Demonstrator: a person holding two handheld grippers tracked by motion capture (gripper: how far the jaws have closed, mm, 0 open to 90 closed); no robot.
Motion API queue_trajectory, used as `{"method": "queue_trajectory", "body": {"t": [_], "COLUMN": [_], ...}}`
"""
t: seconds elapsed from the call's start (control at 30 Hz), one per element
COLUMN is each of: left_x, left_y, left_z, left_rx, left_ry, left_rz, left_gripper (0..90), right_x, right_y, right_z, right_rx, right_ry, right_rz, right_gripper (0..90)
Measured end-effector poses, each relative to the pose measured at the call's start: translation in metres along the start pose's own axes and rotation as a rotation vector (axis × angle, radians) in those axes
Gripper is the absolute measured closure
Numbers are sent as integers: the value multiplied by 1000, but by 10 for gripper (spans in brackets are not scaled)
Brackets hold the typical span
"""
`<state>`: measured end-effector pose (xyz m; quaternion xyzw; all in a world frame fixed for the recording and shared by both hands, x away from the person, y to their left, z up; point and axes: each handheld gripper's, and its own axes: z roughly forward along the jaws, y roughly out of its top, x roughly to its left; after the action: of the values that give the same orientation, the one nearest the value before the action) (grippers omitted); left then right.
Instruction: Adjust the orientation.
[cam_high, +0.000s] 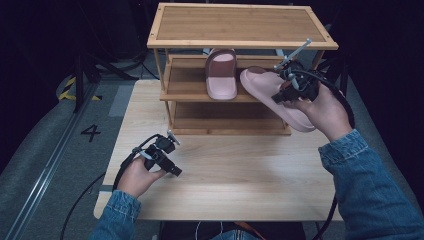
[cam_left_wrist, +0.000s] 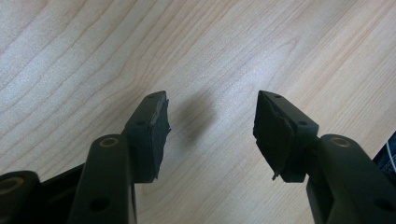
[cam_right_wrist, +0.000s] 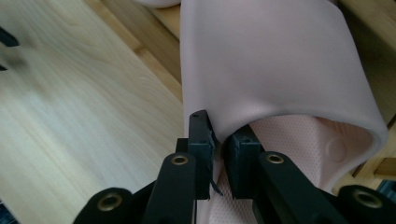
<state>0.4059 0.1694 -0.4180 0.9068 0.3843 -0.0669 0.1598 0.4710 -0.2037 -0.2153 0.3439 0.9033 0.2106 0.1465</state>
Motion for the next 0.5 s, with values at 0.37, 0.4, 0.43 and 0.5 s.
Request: {"method": "queue_trajectory", "body": {"t": [0.37,0.4,0.43,0.5], "left_x": [2,2,2,2], "left_y": [2,2,3,3], "left_z": [3,3,3,4], "left_rx": [11,9,11,14], "left_ry": [-4,-5,-7,-8], "left_rz": [4,8,9,9], "left_gripper": [449,450,449,448], "right_x": [-2,-2,-1,-1], "right_y": [13,15,16,16], "right_z": [21,24,26,27], "right_rx": [22,19,22,23], "right_ry": [-86,-97,-107,-114], "right_rz": [1,1,0,-3], "right_gripper": [817,818,818,817]}}
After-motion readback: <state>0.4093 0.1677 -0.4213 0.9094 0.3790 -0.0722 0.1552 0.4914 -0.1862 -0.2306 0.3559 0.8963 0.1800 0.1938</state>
